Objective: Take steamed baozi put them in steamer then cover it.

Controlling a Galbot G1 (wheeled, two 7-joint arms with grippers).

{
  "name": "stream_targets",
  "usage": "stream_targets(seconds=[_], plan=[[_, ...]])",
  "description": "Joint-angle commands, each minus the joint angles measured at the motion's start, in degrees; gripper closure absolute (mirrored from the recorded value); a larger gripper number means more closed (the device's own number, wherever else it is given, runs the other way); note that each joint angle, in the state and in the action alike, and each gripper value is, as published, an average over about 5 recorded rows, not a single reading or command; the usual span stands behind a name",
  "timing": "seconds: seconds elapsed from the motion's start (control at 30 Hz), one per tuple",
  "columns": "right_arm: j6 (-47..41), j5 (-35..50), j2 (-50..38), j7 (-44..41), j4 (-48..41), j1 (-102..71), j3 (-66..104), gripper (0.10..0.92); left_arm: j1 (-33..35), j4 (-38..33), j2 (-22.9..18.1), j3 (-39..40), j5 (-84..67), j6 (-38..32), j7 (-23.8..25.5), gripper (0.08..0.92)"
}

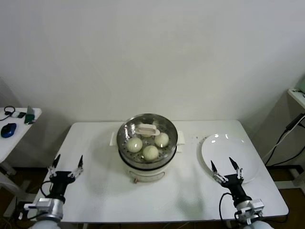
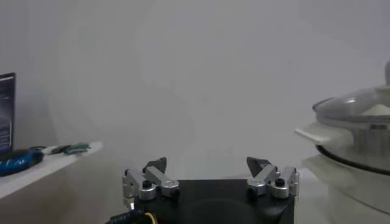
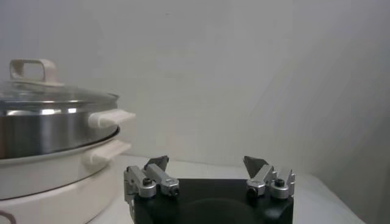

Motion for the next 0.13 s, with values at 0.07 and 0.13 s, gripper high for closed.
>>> stream_targets(seconds=[0.07, 0.13], plan=[[0.4, 1.4, -1.2, -0.2, -0.7, -0.2, -0.4, 0.203, 1.7, 2.9, -1.3, -2.1, -3.9, -6.6, 1.9, 0.177], [0.5, 1.4, -1.2, -0.2, -0.7, -0.1, -0.5, 0.203, 1.7, 2.8, -1.4, -1.9, -3.7, -6.7, 2.0, 0.177]])
